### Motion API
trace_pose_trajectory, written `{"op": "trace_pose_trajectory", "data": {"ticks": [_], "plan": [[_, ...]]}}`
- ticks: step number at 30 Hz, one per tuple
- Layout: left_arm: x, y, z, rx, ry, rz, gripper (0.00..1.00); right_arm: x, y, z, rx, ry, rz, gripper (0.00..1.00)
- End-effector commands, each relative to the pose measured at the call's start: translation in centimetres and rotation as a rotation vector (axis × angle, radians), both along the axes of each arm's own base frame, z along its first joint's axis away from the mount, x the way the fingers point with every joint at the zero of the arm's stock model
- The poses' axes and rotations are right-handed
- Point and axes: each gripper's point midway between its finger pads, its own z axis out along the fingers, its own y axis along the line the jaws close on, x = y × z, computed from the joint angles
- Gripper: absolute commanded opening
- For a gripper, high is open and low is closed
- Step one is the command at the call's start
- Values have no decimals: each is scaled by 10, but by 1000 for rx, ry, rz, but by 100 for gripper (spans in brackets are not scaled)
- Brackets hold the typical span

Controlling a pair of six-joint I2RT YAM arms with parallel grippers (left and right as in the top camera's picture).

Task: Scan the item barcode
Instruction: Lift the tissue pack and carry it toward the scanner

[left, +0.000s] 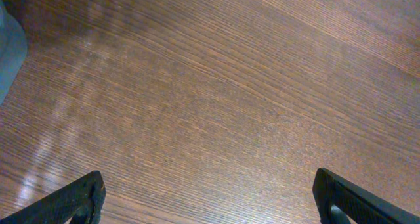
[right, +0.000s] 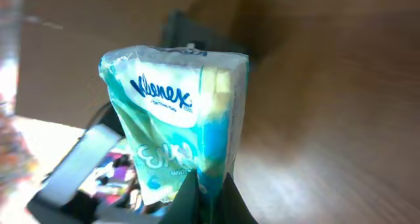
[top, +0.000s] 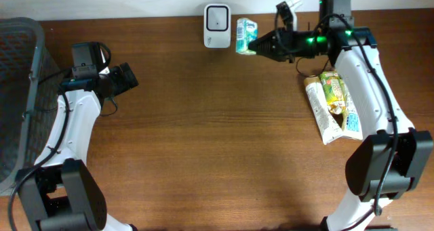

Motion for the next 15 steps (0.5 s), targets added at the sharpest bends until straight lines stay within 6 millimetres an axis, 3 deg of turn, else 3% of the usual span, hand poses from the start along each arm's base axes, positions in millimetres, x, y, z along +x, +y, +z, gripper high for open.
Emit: {"op": "trace_pose_trajectory", "data": {"ticks": [1,7,15], "plan": [[4,2,14,17,-33,-6,99,-10,-3,18,104,-18,70,4],[4,2,14,17,-33,-6,99,-15,0,25,140,-31,105,4],[4,2,14,17,-33,-6,99,-11,0,39,184,93,109,4]]}}
